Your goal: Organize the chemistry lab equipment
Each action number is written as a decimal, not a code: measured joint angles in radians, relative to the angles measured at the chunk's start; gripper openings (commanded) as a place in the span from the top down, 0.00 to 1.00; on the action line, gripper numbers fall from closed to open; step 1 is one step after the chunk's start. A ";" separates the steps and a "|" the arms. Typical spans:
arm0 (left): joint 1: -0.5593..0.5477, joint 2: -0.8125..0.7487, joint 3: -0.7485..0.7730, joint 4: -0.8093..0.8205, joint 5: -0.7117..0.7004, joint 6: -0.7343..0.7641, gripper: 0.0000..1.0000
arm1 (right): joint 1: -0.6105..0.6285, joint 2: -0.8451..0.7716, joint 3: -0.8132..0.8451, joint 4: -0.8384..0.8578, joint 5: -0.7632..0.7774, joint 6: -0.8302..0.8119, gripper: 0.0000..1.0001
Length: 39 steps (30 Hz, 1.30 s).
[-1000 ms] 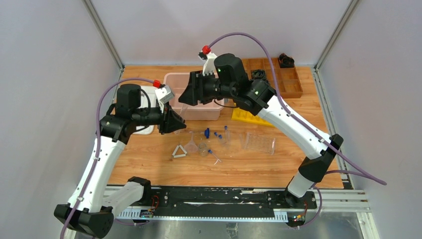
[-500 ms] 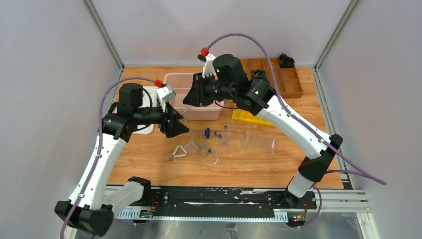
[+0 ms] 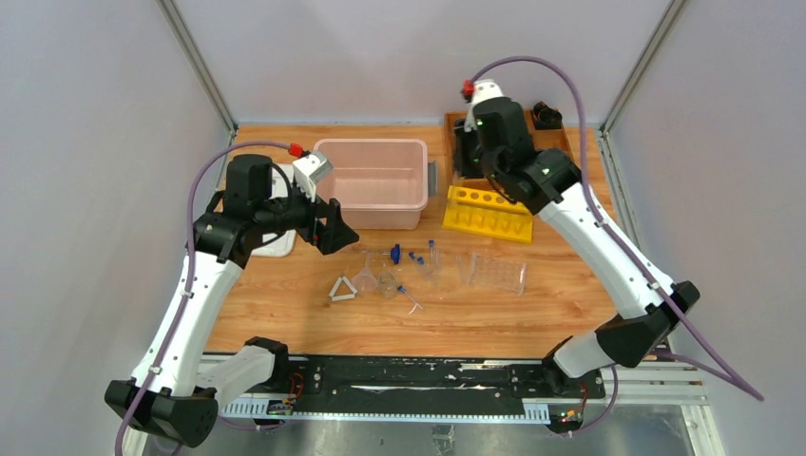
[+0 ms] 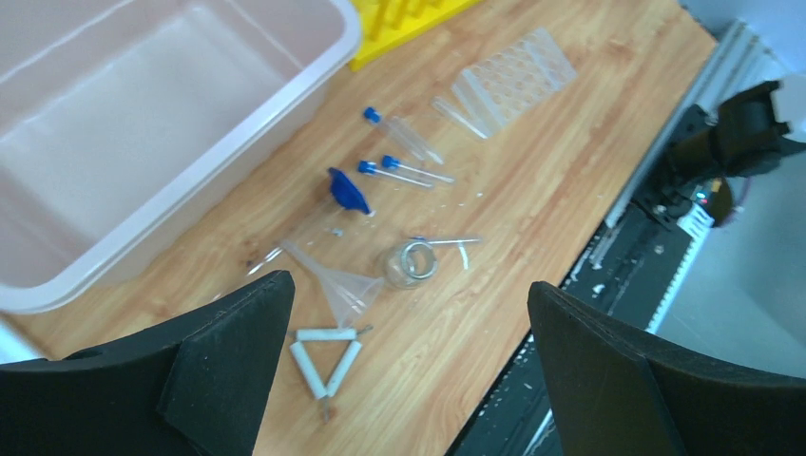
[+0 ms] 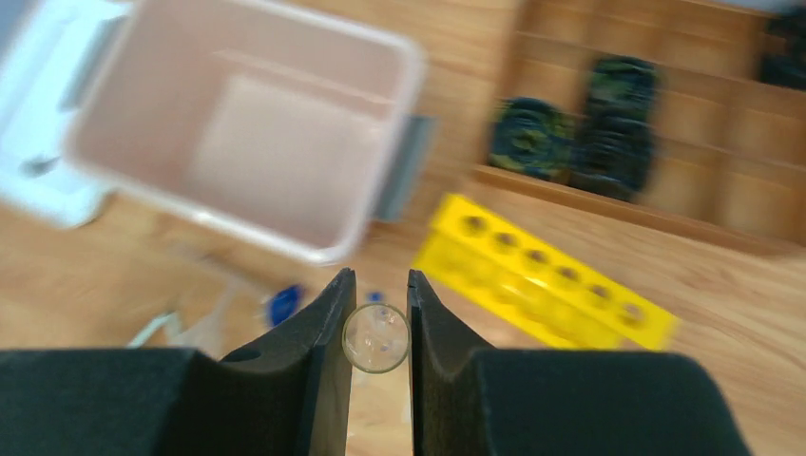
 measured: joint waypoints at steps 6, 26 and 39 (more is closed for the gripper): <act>0.000 0.028 0.043 -0.016 -0.092 -0.006 0.00 | -0.220 -0.086 -0.180 0.092 0.155 -0.072 1.00; 0.000 0.074 0.052 -0.110 -0.220 0.016 0.00 | -0.325 -0.089 -0.496 0.494 0.230 -0.111 1.00; 0.000 0.077 0.052 -0.119 -0.261 0.028 0.00 | -0.328 -0.089 -0.570 0.561 0.237 -0.086 1.00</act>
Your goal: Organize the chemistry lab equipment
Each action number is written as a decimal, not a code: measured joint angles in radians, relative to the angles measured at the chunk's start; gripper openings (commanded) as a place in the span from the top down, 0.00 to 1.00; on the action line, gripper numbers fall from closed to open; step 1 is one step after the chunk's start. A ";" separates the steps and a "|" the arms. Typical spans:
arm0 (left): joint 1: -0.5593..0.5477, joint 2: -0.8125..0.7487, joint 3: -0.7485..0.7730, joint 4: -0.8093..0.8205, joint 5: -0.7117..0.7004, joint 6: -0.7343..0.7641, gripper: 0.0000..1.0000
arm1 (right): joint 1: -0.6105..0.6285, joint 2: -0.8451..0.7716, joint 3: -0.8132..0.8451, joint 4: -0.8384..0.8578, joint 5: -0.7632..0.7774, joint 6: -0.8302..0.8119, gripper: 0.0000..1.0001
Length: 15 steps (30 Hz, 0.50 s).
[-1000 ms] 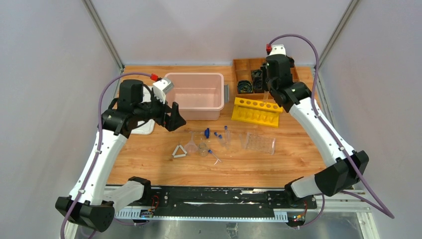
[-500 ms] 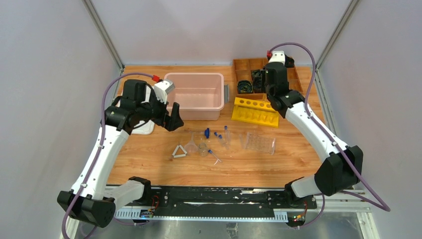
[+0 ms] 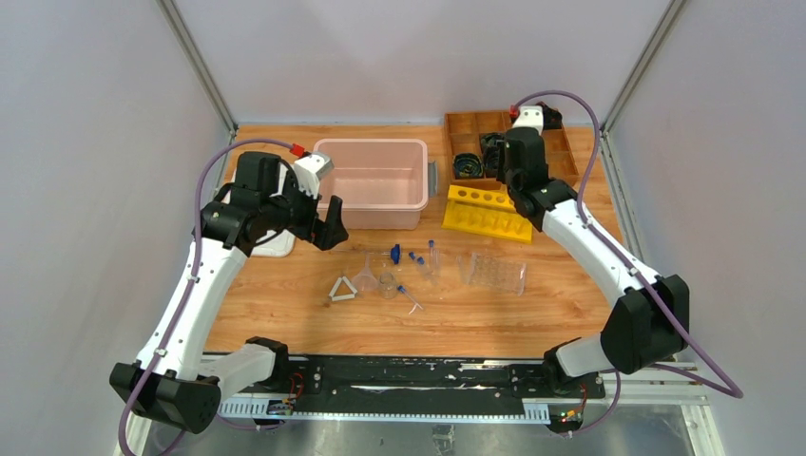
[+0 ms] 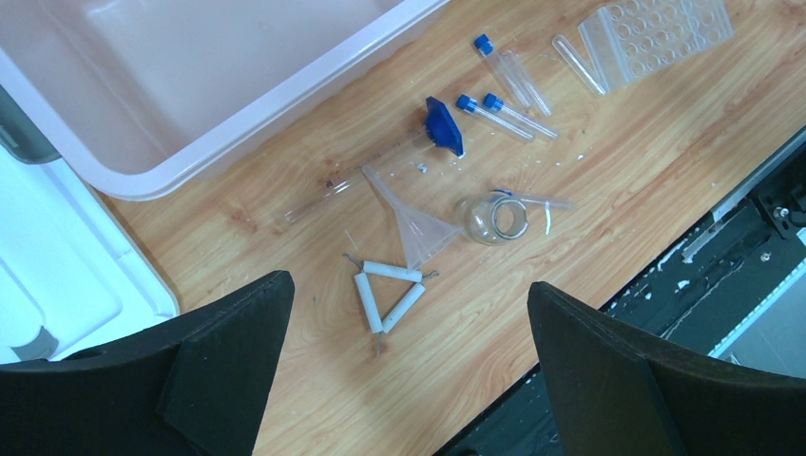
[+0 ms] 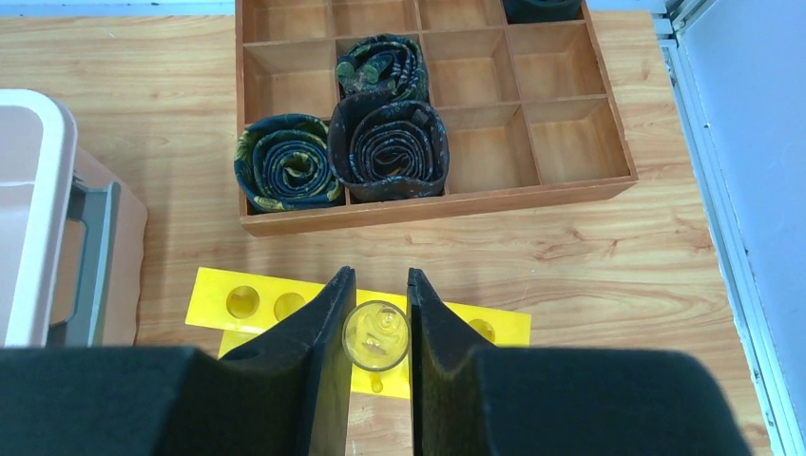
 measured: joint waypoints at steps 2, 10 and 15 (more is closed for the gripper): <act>0.000 0.000 0.000 0.000 -0.001 0.001 0.00 | 0.000 0.000 -0.010 0.000 0.000 0.009 1.00; 0.000 0.000 0.000 0.000 -0.008 0.003 0.00 | 0.000 0.000 -0.043 0.020 0.000 0.025 1.00; 0.000 -0.002 0.000 0.000 -0.010 0.003 0.00 | 0.000 0.000 -0.070 0.027 -0.001 0.040 1.00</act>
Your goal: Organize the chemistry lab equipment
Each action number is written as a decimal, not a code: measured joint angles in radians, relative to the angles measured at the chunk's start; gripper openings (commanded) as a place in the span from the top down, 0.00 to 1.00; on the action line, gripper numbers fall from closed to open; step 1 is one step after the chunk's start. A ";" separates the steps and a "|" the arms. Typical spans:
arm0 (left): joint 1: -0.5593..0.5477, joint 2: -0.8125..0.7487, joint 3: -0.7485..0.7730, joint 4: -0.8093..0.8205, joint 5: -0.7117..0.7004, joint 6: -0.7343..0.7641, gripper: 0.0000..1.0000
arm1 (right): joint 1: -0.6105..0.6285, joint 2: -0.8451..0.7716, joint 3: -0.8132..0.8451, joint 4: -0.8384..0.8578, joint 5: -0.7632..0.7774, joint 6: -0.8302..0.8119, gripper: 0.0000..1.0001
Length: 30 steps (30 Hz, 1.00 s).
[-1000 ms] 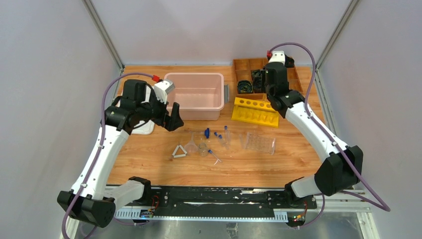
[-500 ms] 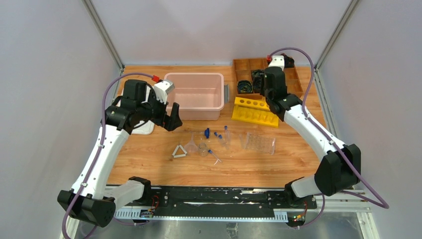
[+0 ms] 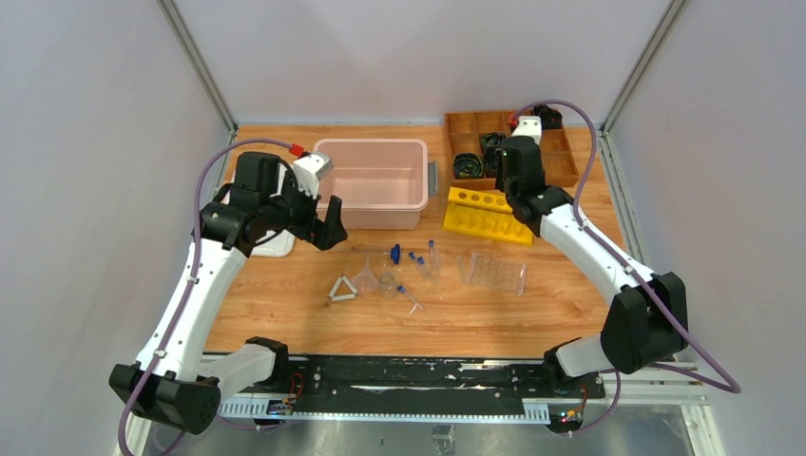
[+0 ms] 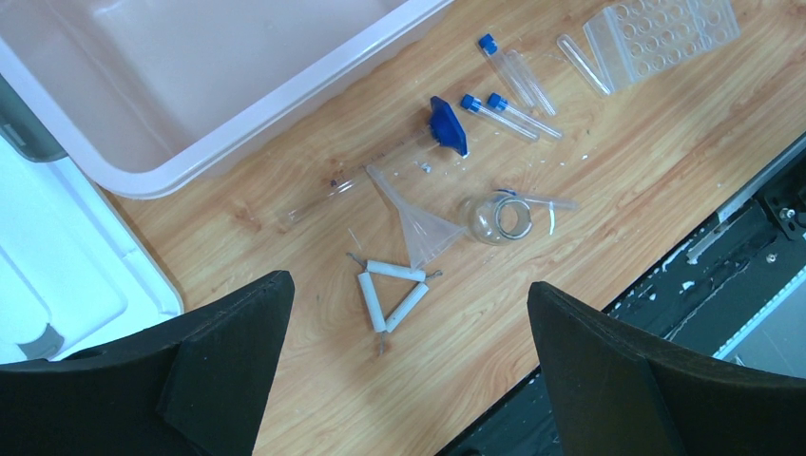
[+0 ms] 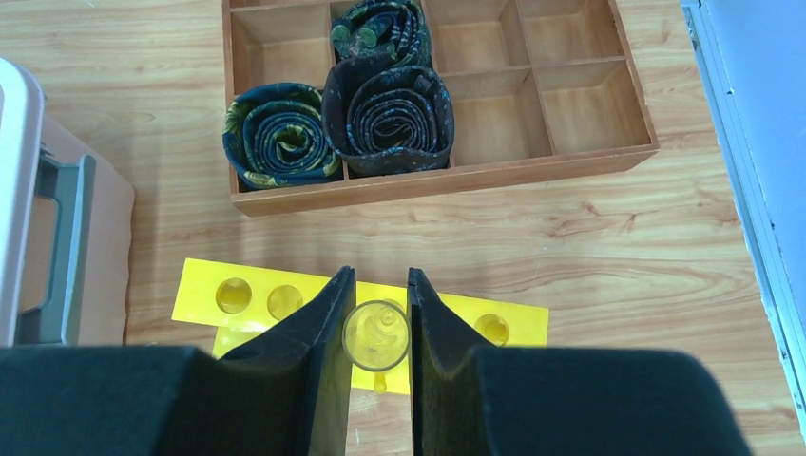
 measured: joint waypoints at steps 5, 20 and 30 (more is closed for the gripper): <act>0.000 -0.008 0.000 0.000 -0.005 0.001 0.00 | 0.000 0.000 -0.016 0.004 -0.001 0.014 0.97; 0.000 -0.023 0.000 0.000 -0.006 0.003 0.00 | 0.000 0.001 -0.067 0.038 -0.010 0.041 0.76; 0.000 -0.021 0.000 0.000 0.003 -0.002 0.00 | 0.000 -0.002 -0.060 -0.025 -0.010 0.078 0.44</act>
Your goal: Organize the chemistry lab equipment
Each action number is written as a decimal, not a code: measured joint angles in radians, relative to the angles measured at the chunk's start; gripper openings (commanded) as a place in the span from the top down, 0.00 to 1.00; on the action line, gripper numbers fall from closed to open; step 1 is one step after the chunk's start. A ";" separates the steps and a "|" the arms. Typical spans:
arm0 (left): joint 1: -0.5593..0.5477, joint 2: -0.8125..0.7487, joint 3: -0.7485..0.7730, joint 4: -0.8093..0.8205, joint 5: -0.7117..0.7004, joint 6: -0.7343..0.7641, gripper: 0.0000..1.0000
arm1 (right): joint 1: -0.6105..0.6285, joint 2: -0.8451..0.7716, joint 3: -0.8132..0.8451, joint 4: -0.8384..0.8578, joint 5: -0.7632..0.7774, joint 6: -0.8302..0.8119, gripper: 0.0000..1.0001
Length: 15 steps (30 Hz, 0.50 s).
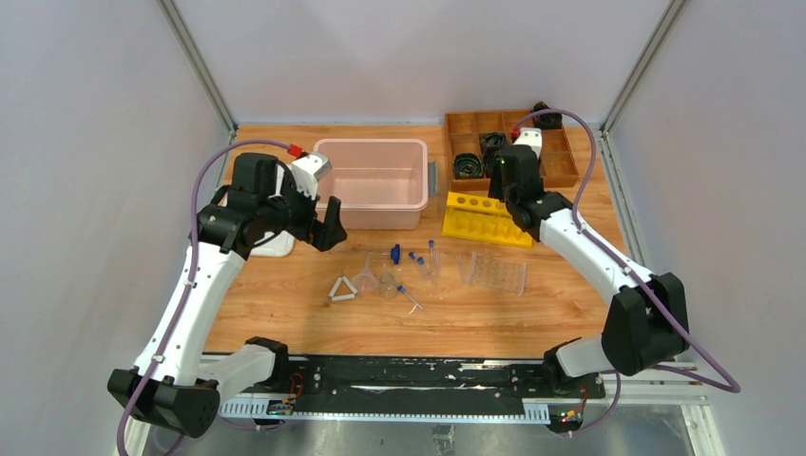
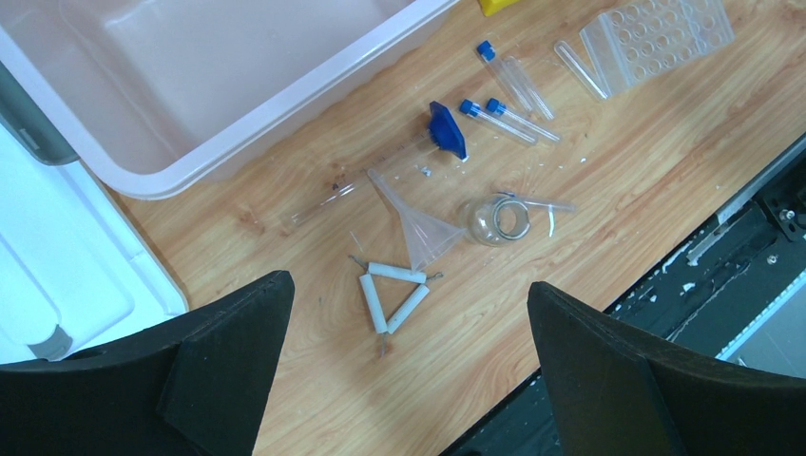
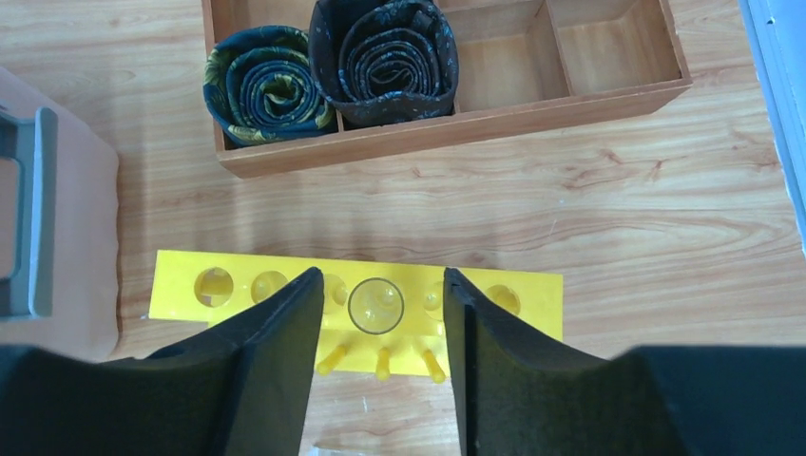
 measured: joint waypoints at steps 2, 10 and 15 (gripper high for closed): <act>0.000 0.002 0.000 0.000 0.001 0.000 0.00 | 0.000 -0.014 -0.002 -0.015 0.000 0.007 0.39; 0.000 0.004 0.000 0.000 0.001 0.001 0.00 | 0.023 -0.087 0.085 -0.110 0.028 0.047 0.33; 0.000 -0.013 -0.014 0.009 0.009 0.000 0.00 | 0.161 -0.089 0.194 -0.200 0.074 0.082 0.48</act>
